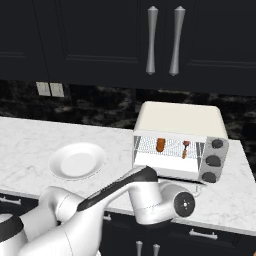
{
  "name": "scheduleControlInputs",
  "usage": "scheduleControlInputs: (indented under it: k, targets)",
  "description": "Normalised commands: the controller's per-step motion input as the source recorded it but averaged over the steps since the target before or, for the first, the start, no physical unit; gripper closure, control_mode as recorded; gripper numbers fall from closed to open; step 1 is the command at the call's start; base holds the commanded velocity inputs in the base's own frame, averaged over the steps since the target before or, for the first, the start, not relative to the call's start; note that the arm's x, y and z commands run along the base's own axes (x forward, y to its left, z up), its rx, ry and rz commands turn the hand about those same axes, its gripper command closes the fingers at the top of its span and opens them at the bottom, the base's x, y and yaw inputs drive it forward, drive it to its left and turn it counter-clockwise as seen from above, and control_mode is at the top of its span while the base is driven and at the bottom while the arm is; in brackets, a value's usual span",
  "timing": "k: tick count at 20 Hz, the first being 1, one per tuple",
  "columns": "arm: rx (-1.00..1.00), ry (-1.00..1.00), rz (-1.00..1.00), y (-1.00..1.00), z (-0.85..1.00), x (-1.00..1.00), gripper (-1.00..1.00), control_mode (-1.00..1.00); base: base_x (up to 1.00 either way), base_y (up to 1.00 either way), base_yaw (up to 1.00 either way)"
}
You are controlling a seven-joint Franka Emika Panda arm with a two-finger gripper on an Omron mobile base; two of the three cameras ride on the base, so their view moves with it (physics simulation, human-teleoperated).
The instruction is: Pick up the kebab skewer and baguette bread, and place them inside the toaster oven. Close the toaster oven door and start by setting the timer.
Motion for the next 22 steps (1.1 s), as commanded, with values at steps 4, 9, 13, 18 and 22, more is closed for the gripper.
scheduleControlInputs:
  k: [4, 9, 13, 18, 22]
  targets:
    - [-0.03, 0.0, 0.0, 0.63, 0.25, 1.0, -1.0, -1.0, 0.0, 0.0, 0.0]
    - [-0.02, 0.0, 0.0, 0.49, 0.35, 1.0, -1.0, -1.0, 0.0, 0.0, 0.0]
    - [0.0, 0.01, 0.0, 0.48, 0.24, 0.98, -1.0, -1.0, 0.0, 0.0, 0.0]
    - [0.0, 0.05, 0.0, 0.46, 0.12, 0.99, -1.0, -1.0, 0.0, 0.0, 0.0]
    - [0.0, 0.09, 0.0, 0.41, 0.01, 0.91, -1.0, -1.0, 0.0, 0.0, 0.0]
